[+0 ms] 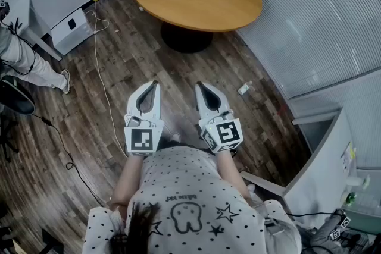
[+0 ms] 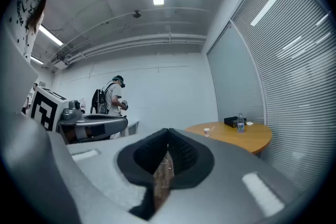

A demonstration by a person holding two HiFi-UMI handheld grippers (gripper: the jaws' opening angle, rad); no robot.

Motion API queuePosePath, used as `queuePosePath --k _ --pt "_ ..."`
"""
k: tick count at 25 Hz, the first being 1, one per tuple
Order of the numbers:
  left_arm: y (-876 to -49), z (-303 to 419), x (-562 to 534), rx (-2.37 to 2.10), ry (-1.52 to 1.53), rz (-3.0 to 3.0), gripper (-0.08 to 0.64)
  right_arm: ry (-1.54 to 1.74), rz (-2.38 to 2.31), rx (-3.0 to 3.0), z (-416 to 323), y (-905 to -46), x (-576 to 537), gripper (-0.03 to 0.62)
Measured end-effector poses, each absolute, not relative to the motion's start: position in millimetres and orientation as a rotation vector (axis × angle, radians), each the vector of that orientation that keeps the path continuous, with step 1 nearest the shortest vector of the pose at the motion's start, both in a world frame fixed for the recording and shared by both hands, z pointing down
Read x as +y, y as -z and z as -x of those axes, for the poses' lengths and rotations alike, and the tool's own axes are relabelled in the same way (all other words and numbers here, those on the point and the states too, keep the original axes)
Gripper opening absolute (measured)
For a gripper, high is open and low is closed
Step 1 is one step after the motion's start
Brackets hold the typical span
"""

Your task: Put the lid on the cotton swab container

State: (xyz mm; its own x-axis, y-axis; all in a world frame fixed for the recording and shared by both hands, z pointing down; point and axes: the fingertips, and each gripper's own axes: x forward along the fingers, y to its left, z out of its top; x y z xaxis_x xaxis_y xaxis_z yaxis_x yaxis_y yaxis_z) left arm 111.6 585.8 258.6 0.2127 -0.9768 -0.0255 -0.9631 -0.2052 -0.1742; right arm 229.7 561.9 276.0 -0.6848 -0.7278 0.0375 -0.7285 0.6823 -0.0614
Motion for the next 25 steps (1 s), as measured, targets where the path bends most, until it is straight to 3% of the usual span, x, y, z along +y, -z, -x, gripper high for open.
queuePosePath --k 25 --pt "-256.7 -118.2 588.6 1.874 0.097 2.361 0.012 -0.077 -1.223 -2.886 -233.9 -268.8 565.7 0.005"
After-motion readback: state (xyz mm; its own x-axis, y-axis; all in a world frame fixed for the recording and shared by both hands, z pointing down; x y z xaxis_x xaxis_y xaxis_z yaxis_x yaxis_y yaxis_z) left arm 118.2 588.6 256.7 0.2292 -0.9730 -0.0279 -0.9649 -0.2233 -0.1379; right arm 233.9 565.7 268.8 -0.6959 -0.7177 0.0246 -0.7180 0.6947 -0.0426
